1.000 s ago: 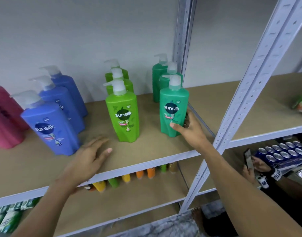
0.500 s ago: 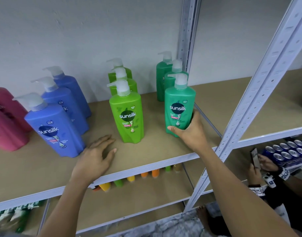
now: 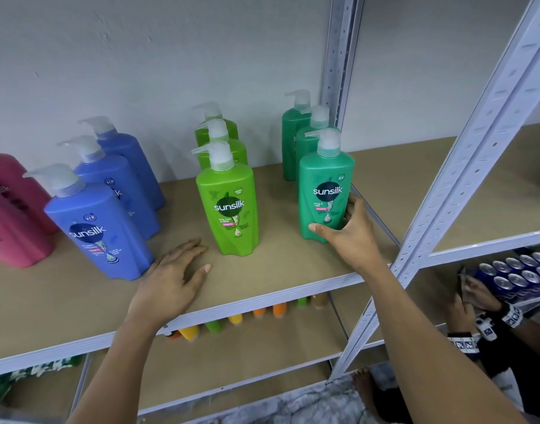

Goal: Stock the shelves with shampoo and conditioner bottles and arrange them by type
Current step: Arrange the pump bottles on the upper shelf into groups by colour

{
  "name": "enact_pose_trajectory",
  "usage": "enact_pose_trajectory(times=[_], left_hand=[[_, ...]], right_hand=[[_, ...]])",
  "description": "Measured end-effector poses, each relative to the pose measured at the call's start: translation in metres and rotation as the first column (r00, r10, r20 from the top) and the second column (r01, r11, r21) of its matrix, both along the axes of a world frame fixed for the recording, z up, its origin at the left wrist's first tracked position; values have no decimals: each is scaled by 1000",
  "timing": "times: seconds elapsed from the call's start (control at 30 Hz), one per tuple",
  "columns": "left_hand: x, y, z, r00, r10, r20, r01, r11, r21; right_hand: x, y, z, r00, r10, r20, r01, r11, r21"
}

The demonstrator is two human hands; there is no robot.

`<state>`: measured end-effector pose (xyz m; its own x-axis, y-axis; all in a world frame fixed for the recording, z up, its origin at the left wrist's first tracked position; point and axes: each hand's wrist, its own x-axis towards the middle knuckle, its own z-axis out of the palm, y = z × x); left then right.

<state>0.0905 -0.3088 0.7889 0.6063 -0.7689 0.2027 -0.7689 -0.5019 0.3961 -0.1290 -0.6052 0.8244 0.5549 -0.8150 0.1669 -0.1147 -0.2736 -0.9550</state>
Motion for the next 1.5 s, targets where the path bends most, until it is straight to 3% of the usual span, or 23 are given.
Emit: enact_pose_trajectory(times=[0.37, 0.7, 0.9, 1.5], left_hand=[[0, 0, 1, 1000, -2, 2, 2, 1000, 21], [0, -1, 0, 1000, 22, -8, -22, 1000, 17], [-3, -3, 2, 998, 63, 21, -65, 994, 88], [-5, -4, 7, 997, 79, 14, -80, 991, 110]], right_hand=[[-8, -1, 2, 998, 39, 49, -42, 998, 54], [-6, -2, -6, 993, -29, 113, 21, 997, 76], [-5, -5, -7, 993, -32, 112, 24, 997, 78], [-6, -10, -10, 998, -21, 60, 20, 1000, 24]])
